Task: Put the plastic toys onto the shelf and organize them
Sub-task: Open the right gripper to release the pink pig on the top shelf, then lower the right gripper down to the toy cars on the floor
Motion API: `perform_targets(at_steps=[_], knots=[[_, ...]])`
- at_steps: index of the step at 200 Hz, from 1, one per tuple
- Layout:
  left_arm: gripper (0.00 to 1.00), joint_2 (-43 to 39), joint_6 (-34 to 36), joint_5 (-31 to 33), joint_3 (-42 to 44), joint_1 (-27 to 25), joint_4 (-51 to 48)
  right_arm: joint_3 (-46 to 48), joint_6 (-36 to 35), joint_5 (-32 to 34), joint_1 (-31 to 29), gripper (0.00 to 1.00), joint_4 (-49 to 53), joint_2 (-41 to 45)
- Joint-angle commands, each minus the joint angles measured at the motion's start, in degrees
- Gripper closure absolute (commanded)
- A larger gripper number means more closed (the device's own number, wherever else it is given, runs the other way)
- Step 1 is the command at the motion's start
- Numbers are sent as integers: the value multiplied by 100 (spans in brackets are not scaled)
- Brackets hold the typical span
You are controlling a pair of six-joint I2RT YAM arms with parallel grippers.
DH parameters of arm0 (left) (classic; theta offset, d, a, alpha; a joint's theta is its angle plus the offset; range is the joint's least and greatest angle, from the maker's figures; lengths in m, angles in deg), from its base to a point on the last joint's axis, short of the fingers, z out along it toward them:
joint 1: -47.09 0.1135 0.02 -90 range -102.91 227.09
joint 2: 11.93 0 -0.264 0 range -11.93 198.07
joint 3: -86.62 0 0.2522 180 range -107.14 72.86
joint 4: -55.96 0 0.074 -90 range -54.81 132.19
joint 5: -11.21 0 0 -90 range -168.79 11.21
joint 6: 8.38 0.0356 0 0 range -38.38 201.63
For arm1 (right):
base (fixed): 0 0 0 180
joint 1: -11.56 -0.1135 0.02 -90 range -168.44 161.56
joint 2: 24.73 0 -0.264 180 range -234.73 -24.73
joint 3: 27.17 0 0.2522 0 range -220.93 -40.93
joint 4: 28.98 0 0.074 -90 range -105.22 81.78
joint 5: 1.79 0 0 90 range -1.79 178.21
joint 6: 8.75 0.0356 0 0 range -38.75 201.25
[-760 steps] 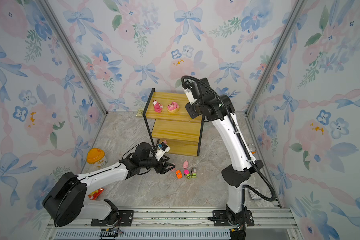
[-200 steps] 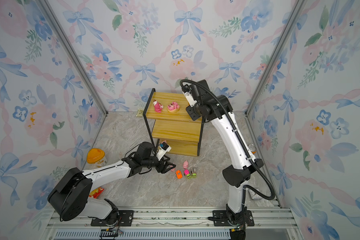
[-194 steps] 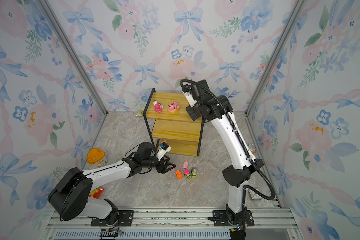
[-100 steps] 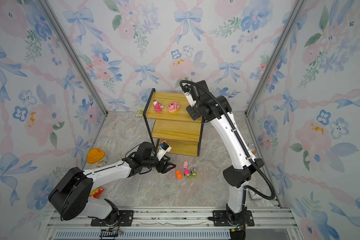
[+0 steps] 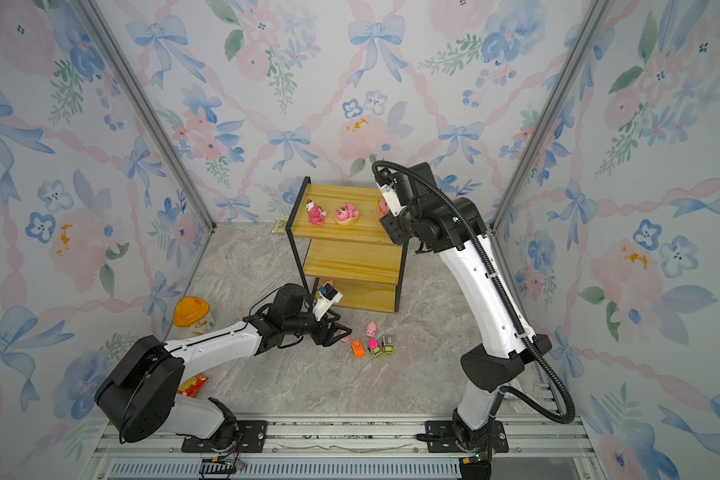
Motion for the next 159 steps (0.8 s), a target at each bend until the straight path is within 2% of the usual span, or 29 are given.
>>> perform_targets(at_steps=[1,18,45,75,98,128,159], knots=[[27,-213,39,-4,49,35,-20,419,237,152,-131,32,-47,439],[26,-292,39,4,101,35,-27,1158,495,122,-247,31,-349,1127],[26,-350,33,13,172,0,-115,2834,1157,-214,-428,31,-1052,2404],[27,-412,47,37,263,-111,-287,4598,2188,-854,-528,30,-1594,3667],[27,-516,7,132,411,-226,-290,5827,3120,-1202,-706,29,-1885,4216],[27,-661,-154,331,698,-372,-293,7230,4093,-824,-1490,27,-2274,4505],[26,-841,-352,514,981,-491,-205,8040,4590,-104,-2081,27,-2443,4410]])
